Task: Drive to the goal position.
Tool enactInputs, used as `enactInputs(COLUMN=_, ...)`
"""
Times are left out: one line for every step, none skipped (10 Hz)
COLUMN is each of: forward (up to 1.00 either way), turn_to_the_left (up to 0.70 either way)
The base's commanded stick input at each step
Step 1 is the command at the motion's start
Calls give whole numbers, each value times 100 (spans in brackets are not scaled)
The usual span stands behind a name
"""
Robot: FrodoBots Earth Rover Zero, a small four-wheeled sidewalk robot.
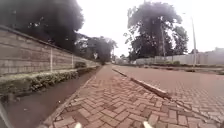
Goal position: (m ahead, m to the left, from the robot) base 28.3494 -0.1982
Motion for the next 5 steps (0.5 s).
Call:
enactInputs(forward=70, turn_to_the_left=-1)
enactInputs(forward=70, turn_to_the_left=0)
enactInputs(forward=70, turn_to_the_left=0)
enactInputs(forward=70, turn_to_the_left=0)
enactInputs(forward=70, turn_to_the_left=0)
